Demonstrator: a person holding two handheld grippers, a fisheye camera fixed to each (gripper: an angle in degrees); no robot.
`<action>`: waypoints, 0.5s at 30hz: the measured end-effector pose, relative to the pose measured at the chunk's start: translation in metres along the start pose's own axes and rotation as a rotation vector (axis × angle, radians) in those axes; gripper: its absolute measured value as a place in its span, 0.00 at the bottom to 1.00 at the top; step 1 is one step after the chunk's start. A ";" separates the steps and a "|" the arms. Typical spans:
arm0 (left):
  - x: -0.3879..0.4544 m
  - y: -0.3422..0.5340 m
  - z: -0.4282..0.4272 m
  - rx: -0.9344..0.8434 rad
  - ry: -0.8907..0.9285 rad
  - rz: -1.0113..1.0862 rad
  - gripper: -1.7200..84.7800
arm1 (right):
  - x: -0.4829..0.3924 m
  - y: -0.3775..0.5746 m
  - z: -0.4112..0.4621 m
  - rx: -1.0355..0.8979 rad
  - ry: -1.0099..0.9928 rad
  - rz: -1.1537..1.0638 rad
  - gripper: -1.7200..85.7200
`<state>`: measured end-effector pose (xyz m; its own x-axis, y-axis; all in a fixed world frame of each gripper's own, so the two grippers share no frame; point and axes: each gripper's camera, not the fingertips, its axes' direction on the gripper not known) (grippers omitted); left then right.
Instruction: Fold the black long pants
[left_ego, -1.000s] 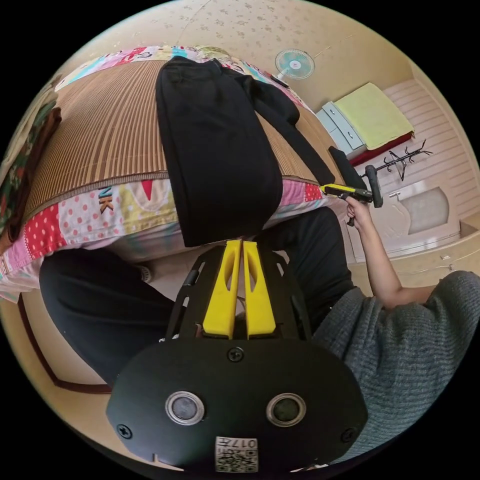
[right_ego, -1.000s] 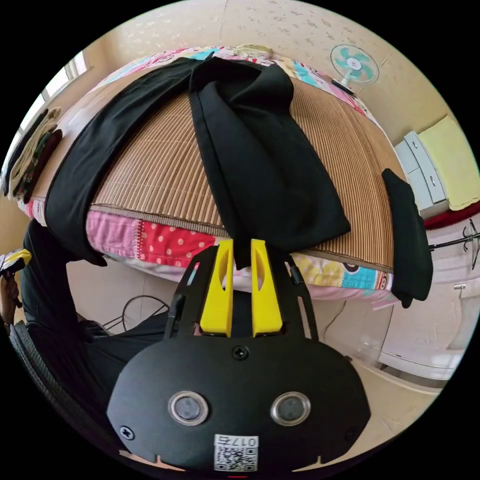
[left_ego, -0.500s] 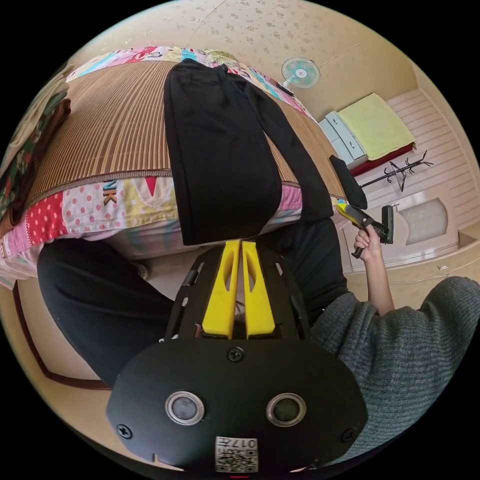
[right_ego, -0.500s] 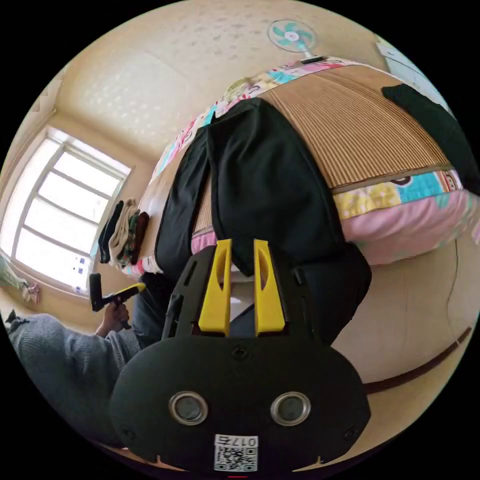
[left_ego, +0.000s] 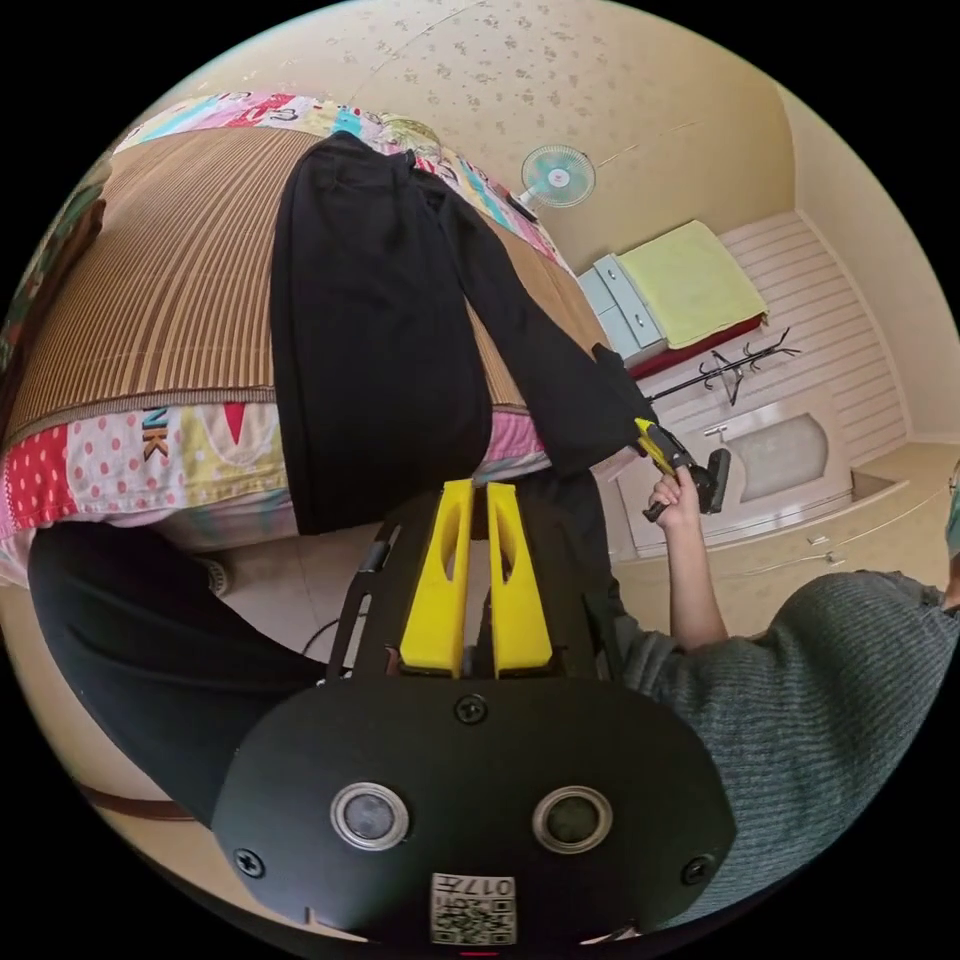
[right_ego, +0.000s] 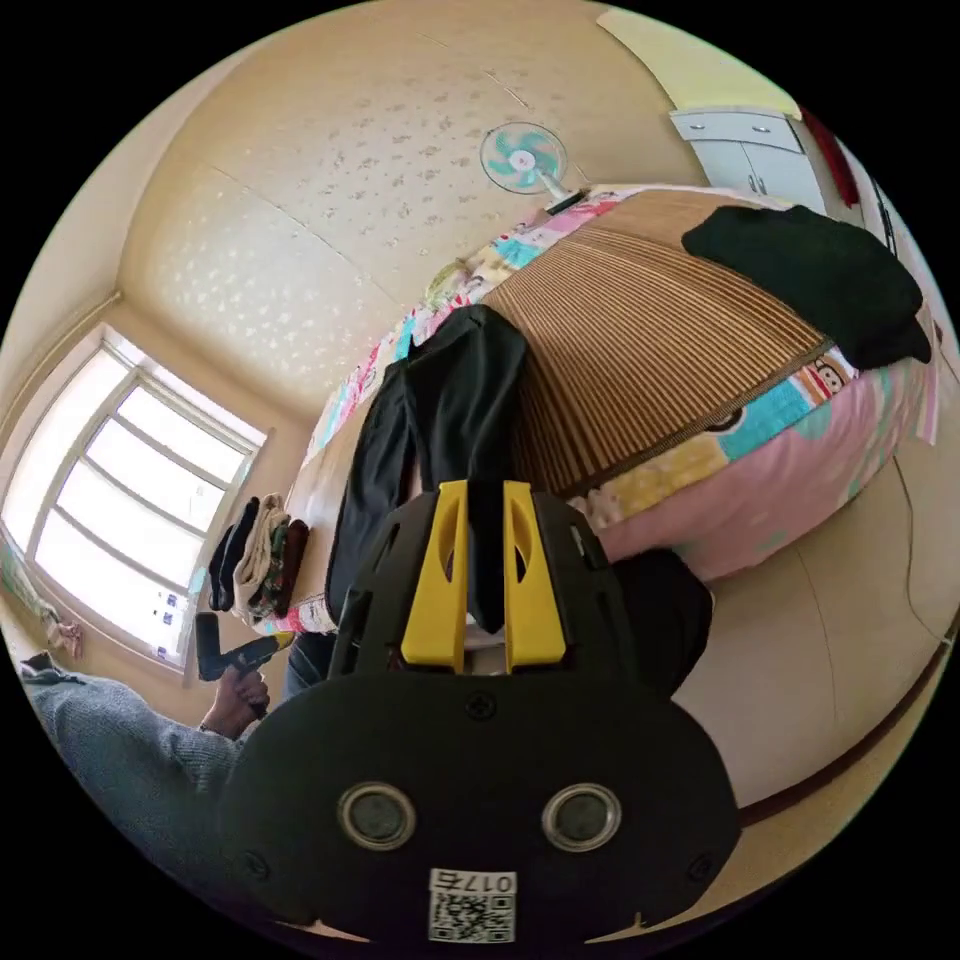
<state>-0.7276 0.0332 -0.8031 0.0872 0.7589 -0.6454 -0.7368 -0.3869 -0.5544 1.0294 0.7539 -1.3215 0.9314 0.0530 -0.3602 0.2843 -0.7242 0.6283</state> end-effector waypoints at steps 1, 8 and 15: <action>0.002 -0.011 -0.001 0.001 0.049 0.008 0.08 | -0.025 0.000 -0.008 0.043 -0.068 -0.074 0.08; 0.022 -0.102 0.020 -0.075 0.223 0.027 0.19 | -0.141 0.006 0.061 -0.159 -0.338 -0.460 0.08; 0.015 -0.178 0.062 -0.172 0.105 0.023 0.23 | -0.168 0.039 0.133 -0.334 -0.396 -0.470 0.09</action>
<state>-0.6364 0.1459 -0.6816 0.1478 0.6933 -0.7053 -0.6150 -0.4941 -0.6146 0.8542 0.6252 -1.3277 0.5571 0.0084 -0.8304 0.7508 -0.4324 0.4994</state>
